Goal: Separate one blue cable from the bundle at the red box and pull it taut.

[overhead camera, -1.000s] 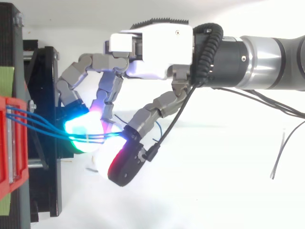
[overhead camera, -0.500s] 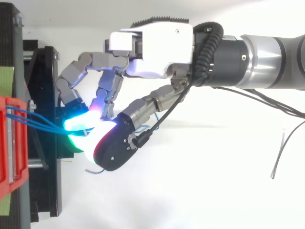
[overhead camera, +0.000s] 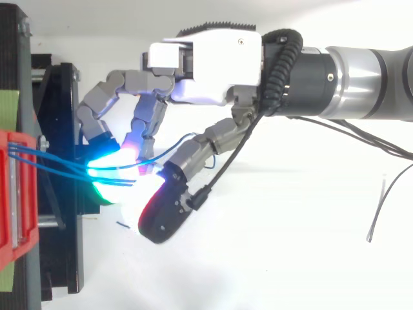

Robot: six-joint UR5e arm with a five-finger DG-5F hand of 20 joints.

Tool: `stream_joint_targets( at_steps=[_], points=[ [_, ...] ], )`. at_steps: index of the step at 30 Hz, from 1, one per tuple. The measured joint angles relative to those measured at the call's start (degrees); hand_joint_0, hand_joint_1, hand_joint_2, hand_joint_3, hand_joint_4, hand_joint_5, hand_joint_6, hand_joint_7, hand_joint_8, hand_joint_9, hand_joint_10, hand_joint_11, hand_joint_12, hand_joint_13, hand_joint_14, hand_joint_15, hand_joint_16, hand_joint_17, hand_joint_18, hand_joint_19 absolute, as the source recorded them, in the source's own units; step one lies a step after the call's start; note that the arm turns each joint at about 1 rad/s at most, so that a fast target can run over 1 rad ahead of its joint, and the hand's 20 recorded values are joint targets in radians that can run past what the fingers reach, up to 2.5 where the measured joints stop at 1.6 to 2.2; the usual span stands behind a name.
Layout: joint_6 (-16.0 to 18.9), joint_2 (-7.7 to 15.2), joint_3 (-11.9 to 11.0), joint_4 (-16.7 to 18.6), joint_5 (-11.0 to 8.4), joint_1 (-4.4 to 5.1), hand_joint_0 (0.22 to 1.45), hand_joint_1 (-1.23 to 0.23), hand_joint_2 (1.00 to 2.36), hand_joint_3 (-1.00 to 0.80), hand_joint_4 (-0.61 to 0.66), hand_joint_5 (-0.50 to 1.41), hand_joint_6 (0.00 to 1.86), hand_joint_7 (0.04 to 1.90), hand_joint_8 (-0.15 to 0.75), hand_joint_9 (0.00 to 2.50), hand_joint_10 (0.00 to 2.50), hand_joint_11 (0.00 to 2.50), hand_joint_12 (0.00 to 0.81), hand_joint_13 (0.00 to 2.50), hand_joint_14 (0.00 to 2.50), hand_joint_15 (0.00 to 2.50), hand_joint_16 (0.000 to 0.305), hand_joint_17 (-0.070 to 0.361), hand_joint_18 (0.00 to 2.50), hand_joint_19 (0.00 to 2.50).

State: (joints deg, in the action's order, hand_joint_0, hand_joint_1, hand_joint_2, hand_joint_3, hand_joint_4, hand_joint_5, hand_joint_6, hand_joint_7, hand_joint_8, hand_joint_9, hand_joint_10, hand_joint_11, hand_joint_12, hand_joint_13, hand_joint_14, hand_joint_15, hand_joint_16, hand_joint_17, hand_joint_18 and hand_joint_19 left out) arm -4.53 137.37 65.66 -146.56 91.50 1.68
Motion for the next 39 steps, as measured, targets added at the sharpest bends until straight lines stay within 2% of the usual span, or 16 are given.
stream_joint_targets(
  at_steps=[3, 5, 8, 14, 17, 19, 20, 21, 23, 25, 30, 33, 39],
  points=[
    [-0.22, 0.00, 0.00, 0.11, 0.06, -0.01, 0.48, -0.96, 1.00, -0.50, 0.16, -0.17, 0.91, 1.22, 0.363, 1.16, 0.00, 1.70, 0.461, 1.21, 0.03, 1.18, 0.059, 0.133, 1.06, 0.67],
    [-0.40, 0.00, 0.00, 0.18, 0.07, -0.01, 0.44, -0.89, 1.00, -0.50, 0.17, -0.17, 0.91, 1.19, 0.395, 1.17, 0.00, 1.68, 0.487, 1.24, 0.03, 1.18, 0.064, 0.144, 1.09, 0.68],
    [-0.66, 0.00, 0.00, 0.21, 0.08, -0.03, 0.44, -0.69, 1.00, -0.50, 0.17, -0.17, 0.90, 1.18, 0.395, 1.20, 0.00, 1.66, 0.491, 1.25, 0.02, 1.18, 0.065, 0.147, 1.11, 0.70],
    [-1.12, 0.00, 0.00, 0.07, 0.09, -0.30, 0.45, -0.62, 1.00, -0.50, 0.17, -0.17, 0.89, 1.18, 0.384, 1.19, 0.01, 1.64, 0.486, 1.24, 0.02, 1.19, 0.065, 0.147, 1.10, 0.71],
    [-1.35, 0.00, 0.00, 0.09, 0.09, -0.32, 0.53, -0.58, 1.00, -0.50, 0.14, -0.18, 0.89, 1.18, 0.342, 1.17, 0.01, 1.65, 0.443, 1.22, 0.03, 1.20, 0.059, 0.132, 1.05, 0.74],
    [-1.46, 0.00, 0.00, 0.11, 0.09, -0.35, 0.63, -0.62, 1.00, -0.50, 0.10, -0.17, 0.87, 1.24, 0.322, 1.17, 0.01, 1.66, 0.426, 1.20, 0.03, 1.22, 0.055, 0.125, 1.02, 0.77],
    [-1.48, 0.00, 0.00, 0.10, 0.09, -0.35, 0.64, -0.66, 1.00, -0.47, 0.09, -0.17, 0.87, 1.26, 0.318, 1.17, 0.01, 1.69, 0.422, 1.20, 0.03, 1.22, 0.056, 0.125, 1.02, 0.77],
    [-1.50, 0.00, 0.00, 0.09, 0.09, -0.35, 0.63, -0.73, 1.01, -0.33, 0.07, -0.18, 0.87, 1.28, 0.316, 1.16, 0.01, 1.68, 0.416, 1.18, 0.03, 1.20, 0.056, 0.126, 1.02, 0.77],
    [-1.56, 0.00, 0.00, 0.07, 0.09, -0.36, 0.64, -0.81, 1.02, -0.22, 0.04, -0.18, 0.87, 1.33, 0.315, 1.15, 0.01, 1.68, 0.416, 1.18, 0.03, 1.22, 0.056, 0.126, 1.01, 0.76],
    [-1.59, 0.00, 0.00, 0.03, 0.09, -0.37, 0.69, -0.89, 1.02, -0.24, 0.04, -0.18, 0.87, 1.40, 0.310, 1.13, 0.01, 1.69, 0.412, 1.18, 0.03, 1.19, 0.056, 0.126, 1.01, 0.73],
    [-1.69, 0.00, 0.00, -0.02, 0.09, -0.44, 0.81, -0.94, 1.00, -0.50, 0.02, -0.18, 0.90, 1.31, 0.315, 1.10, 0.01, 1.65, 0.414, 1.15, 0.03, 1.16, 0.053, 0.119, 0.97, 0.64],
    [-2.00, 0.00, 0.00, -0.03, 0.09, -0.50, 0.80, -0.95, 1.00, -0.50, 0.04, -0.16, 0.91, 1.34, 0.317, 1.10, 0.01, 1.64, 0.416, 1.14, 0.03, 1.15, 0.050, 0.112, 0.97, 0.59],
    [-2.95, 0.00, 0.00, -0.55, 0.03, -0.74, 0.70, -1.02, 1.00, -0.50, 0.11, -0.12, 0.92, 1.40, 0.337, 1.16, 0.01, 1.64, 0.408, 1.12, 0.03, 1.13, 0.046, 0.103, 0.95, 0.57]
  ],
)
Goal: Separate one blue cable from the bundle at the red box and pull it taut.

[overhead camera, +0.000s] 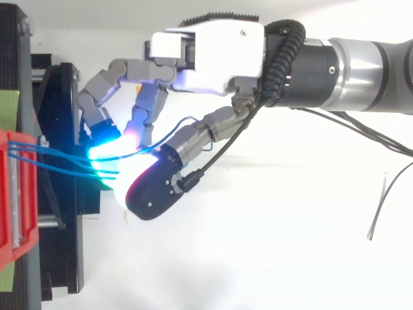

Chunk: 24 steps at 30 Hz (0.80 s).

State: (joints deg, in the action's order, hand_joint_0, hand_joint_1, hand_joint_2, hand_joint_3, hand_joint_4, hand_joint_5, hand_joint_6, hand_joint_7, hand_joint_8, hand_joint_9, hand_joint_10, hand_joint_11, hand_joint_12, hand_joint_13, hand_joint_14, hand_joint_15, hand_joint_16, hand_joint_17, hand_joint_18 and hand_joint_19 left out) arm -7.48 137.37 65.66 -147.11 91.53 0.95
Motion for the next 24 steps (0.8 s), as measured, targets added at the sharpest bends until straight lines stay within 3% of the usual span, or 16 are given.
stream_joint_targets(
  at_steps=[4, 12, 18, 20, 24],
  points=[
    [-0.21, 0.00, 0.00, -0.89, 0.03, -0.21, 0.59, -1.07, 1.00, -0.50, 0.11, -0.11, 0.92, 1.24, 0.336, 1.17, 0.01, 1.63, 0.412, 1.11, 0.03, 1.12, 0.046, 0.104, 0.94, 0.58],
    [-0.91, -0.07, -0.04, -1.93, 0.06, -0.34, 0.48, -1.04, 1.00, -0.50, 0.13, -0.11, 0.91, 1.23, 0.369, 1.18, 0.01, 1.61, 0.452, 1.11, 0.03, 1.11, 0.054, 0.122, 0.96, 0.59],
    [-1.54, -0.11, -0.52, -2.49, 0.06, -0.45, 0.42, -0.83, 1.00, -0.50, 0.16, -0.12, 0.89, 1.17, 0.412, 1.22, 0.01, 1.59, 0.494, 1.16, 0.03, 1.10, 0.063, 0.141, 1.04, 0.61],
    [-1.61, -0.10, -0.76, -2.78, 0.06, -0.48, 0.45, -0.65, 1.00, -0.50, 0.15, -0.12, 0.88, 1.15, 0.398, 1.22, 0.01, 1.58, 0.484, 1.15, 0.03, 1.10, 0.062, 0.139, 1.03, 0.63],
    [-1.80, -0.10, -1.68, -4.38, 0.06, -0.50, 0.50, -0.52, 1.00, -0.50, 0.13, -0.13, 0.86, 1.17, 0.367, 1.23, 0.01, 1.58, 0.456, 1.14, 0.03, 1.11, 0.058, 0.129, 1.00, 0.68]
  ],
)
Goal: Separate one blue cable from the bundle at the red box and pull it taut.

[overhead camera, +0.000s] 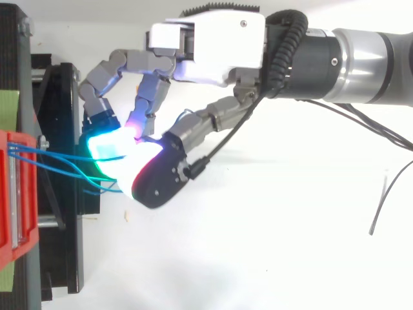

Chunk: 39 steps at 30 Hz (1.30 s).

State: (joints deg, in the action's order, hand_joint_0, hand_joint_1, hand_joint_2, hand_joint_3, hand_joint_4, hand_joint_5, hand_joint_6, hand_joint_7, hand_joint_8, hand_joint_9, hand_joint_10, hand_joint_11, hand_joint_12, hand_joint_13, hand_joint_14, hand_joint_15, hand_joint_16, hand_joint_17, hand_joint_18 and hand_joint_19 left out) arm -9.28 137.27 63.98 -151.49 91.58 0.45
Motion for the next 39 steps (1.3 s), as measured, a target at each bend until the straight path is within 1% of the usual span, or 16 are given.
stream_joint_targets(
  at_steps=[3, 4, 7, 11, 13, 15, 17, 23, 26, 27, 28, 32, 35, 38, 39],
  points=[
    [-0.13, 0.00, -0.50, -1.10, 0.00, -0.06, 0.57, -0.50, 1.00, -0.50, 0.12, -0.13, 0.85, 1.21, 0.341, 1.22, 0.02, 1.57, 0.432, 1.12, 0.03, 1.13, 0.054, 0.121, 0.97, 0.72],
    [-0.17, 0.00, -0.62, -1.38, 0.00, -0.07, 0.60, -0.54, 1.00, -0.50, 0.12, -0.13, 0.85, 1.23, 0.333, 1.21, 0.02, 1.60, 0.429, 1.12, 0.03, 1.13, 0.053, 0.120, 0.96, 0.72],
    [-0.22, -0.02, -0.79, -1.74, 0.00, -0.08, 0.62, -0.64, 1.00, -0.48, 0.10, -0.13, 0.85, 1.27, 0.335, 1.22, 0.02, 1.61, 0.424, 1.12, 0.03, 1.15, 0.053, 0.120, 0.96, 0.75],
    [-0.21, -0.13, -0.84, -1.92, 0.00, -0.09, 0.61, -0.71, 1.01, -0.37, 0.10, -0.14, 0.85, 1.31, 0.325, 1.21, 0.02, 1.62, 0.422, 1.13, 0.03, 1.15, 0.054, 0.121, 0.96, 0.76],
    [-0.14, -0.12, -0.85, -2.03, -0.04, -0.09, 0.60, -0.74, 1.01, -0.28, 0.10, -0.14, 0.85, 1.35, 0.327, 1.22, 0.02, 1.64, 0.424, 1.14, 0.03, 1.15, 0.054, 0.120, 0.97, 0.77],
    [-0.06, -0.13, -0.86, -2.10, -0.06, -0.08, 0.60, -0.76, 1.02, -0.22, 0.07, -0.14, 0.85, 1.35, 0.322, 1.22, 0.01, 1.64, 0.424, 1.15, 0.03, 1.15, 0.054, 0.121, 0.97, 0.76],
    [0.01, -0.15, -0.87, -2.18, -0.08, -0.09, 0.58, -0.76, 1.02, -0.11, 0.01, -0.13, 0.88, 1.33, 0.329, 1.28, 0.01, 1.68, 0.427, 1.18, 0.03, 1.16, 0.055, 0.124, 1.00, 0.75],
    [0.11, -0.16, -0.87, -2.30, -0.15, 0.00, 0.59, -0.78, 1.03, -0.01, -0.08, -0.12, 0.89, 1.32, 0.328, 1.31, 0.01, 1.65, 0.442, 1.20, 0.03, 1.14, 0.057, 0.128, 1.05, 0.73],
    [0.21, -0.16, -0.87, -2.47, -0.23, 0.17, 0.59, -0.79, 1.03, 0.00, -0.10, -0.12, 0.89, 1.32, 0.330, 1.32, 0.01, 1.60, 0.445, 1.20, 0.03, 1.12, 0.058, 0.130, 1.06, 0.71],
    [0.27, -0.16, -0.87, -2.50, -0.28, 0.21, 0.59, -0.79, 1.02, 0.01, -0.10, -0.12, 0.89, 1.31, 0.328, 1.29, 0.02, 1.51, 0.445, 1.17, 0.03, 1.09, 0.058, 0.130, 1.06, 0.71],
    [0.38, -0.16, -0.87, -2.53, -0.34, 0.25, 0.59, -0.79, 1.02, 0.02, -0.10, -0.11, 0.89, 1.32, 0.331, 1.27, 0.02, 1.45, 0.444, 1.15, 0.03, 1.04, 0.058, 0.130, 1.06, 0.70],
    [1.40, -0.20, -0.86, -2.84, -0.41, 0.28, 0.59, -0.79, 1.02, 0.02, -0.09, -0.11, 0.88, 1.32, 0.340, 1.24, 0.02, 1.37, 0.451, 1.13, 0.03, 0.98, 0.058, 0.130, 1.05, 0.69],
    [2.20, -0.73, -0.84, -4.37, -0.37, 0.32, 0.59, -0.79, 1.02, 0.02, -0.07, -0.11, 0.88, 1.32, 0.343, 1.22, 0.02, 1.32, 0.448, 1.12, 0.03, 0.95, 0.057, 0.128, 1.05, 0.69],
    [1.93, -1.75, -0.81, -6.96, -0.27, 0.33, 0.59, -0.79, 1.02, 0.02, -0.06, -0.11, 0.88, 1.31, 0.371, 1.19, 0.02, 1.25, 0.435, 1.09, 0.03, 0.88, 0.054, 0.122, 1.03, 0.64],
    [1.51, -2.30, -0.81, -8.42, -0.23, 0.33, 0.59, -0.79, 1.02, 0.02, -0.06, -0.11, 0.88, 1.32, 0.372, 1.19, 0.02, 1.24, 0.431, 1.09, 0.03, 0.86, 0.053, 0.120, 1.02, 0.63]
  ],
)
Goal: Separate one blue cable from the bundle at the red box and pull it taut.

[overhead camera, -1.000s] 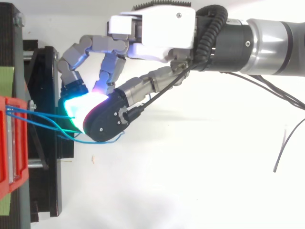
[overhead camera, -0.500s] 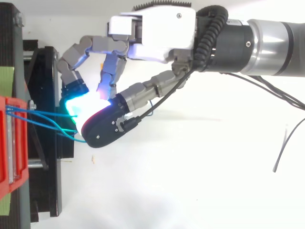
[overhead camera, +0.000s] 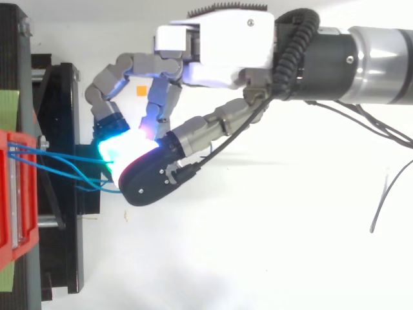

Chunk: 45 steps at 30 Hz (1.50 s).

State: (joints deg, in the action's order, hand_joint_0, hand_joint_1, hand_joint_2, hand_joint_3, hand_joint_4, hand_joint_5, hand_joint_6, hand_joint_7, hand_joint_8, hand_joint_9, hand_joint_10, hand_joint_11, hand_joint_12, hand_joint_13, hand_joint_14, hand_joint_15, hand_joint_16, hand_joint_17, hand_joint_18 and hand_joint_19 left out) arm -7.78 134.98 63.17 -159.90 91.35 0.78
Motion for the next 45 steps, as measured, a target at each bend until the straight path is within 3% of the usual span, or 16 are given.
stream_joint_targets(
  at_steps=[5, 9, 14, 22, 35, 40, 45],
  points=[
    [-3.40, -2.09, 0.29, -6.89, 0.14, -0.11, 0.60, -0.79, 1.02, 0.00, -0.04, -0.11, 0.88, 1.31, 0.388, 1.18, 0.02, 1.25, 0.379, 1.05, 0.02, 0.78, 0.046, 0.103, 0.98, 0.56],
    [-4.80, -3.36, 1.92, -10.93, 0.06, -0.01, 0.60, -0.79, 1.02, 0.00, -0.02, -0.11, 0.88, 1.32, 0.392, 1.19, 0.02, 1.26, 0.351, 1.04, 0.02, 0.76, 0.042, 0.095, 0.96, 0.51],
    [-3.37, -4.29, 4.45, -10.46, -0.59, 0.26, 0.60, -0.78, 1.02, 0.00, -0.01, -0.11, 0.88, 1.33, 0.383, 1.21, 0.02, 1.33, 0.349, 1.06, 0.02, 0.82, 0.041, 0.093, 0.95, 0.52],
    [1.88, -4.44, 6.25, -9.70, -0.58, 0.32, 0.61, -0.78, 1.02, 0.00, -0.01, -0.11, 0.88, 1.33, 0.377, 1.25, 0.02, 1.39, 0.360, 1.09, 0.03, 0.88, 0.042, 0.094, 0.96, 0.51],
    [2.58, -5.13, 6.97, -10.50, -0.28, -0.20, 0.61, -0.78, 1.02, 0.01, -0.01, -0.11, 0.88, 1.33, 0.377, 1.25, 0.02, 1.40, 0.360, 1.08, 0.03, 0.87, 0.041, 0.093, 0.94, 0.49],
    [2.67, -8.30, 12.00, -8.09, -1.49, 0.04, 0.61, -0.78, 1.02, 0.00, -0.01, -0.11, 0.88, 1.33, 0.382, 1.25, 0.02, 1.40, 0.361, 1.08, 0.02, 0.86, 0.041, 0.093, 0.94, 0.49],
    [4.19, -11.17, 18.32, -1.73, -5.04, 0.31, 0.61, -0.78, 1.02, 0.00, -0.01, -0.11, 0.88, 1.33, 0.380, 1.25, 0.02, 1.41, 0.361, 1.08, 0.03, 0.87, 0.041, 0.093, 0.94, 0.49]
  ],
)
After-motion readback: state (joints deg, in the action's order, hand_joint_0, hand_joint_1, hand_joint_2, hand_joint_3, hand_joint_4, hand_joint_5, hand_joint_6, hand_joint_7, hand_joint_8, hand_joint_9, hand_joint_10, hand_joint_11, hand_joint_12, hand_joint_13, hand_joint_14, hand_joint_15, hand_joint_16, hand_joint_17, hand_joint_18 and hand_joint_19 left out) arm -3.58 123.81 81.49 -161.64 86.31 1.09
